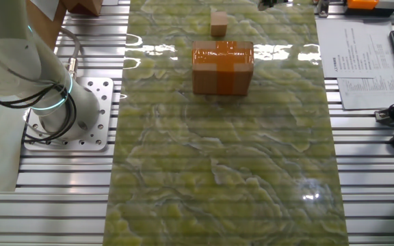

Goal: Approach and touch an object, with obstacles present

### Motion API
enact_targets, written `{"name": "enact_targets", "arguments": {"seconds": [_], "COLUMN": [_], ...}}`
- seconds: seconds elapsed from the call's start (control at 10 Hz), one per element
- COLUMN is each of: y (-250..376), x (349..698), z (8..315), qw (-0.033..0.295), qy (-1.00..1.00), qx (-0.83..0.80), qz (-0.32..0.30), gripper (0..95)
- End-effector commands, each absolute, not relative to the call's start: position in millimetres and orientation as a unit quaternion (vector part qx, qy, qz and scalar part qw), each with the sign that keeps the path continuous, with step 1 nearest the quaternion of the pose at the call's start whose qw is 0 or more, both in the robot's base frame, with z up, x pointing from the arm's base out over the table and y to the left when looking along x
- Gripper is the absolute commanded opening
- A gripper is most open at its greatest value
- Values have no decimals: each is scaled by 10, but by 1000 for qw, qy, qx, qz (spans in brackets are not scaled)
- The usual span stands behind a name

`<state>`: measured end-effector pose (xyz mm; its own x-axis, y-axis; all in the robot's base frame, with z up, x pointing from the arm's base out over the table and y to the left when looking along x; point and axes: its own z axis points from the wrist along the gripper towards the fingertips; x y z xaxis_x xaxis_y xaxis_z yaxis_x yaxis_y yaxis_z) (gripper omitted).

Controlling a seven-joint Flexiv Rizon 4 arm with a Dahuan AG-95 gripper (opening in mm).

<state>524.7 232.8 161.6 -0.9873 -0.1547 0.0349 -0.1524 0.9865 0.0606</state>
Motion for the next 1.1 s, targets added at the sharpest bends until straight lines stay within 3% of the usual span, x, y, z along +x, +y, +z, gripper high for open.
{"name": "enact_targets", "arguments": {"seconds": [0.1, 0.5, 1.1], "y": [2340, 2244, 1240], "x": [5271, 5302, 5752], "z": [1608, 1494, 1654], "qw": [22, 8, 0], "qy": [-999, -1000, -997], "qx": [12, 14, 76], "qz": [-23, -19, -21], "gripper": [0, 0, 0]}}
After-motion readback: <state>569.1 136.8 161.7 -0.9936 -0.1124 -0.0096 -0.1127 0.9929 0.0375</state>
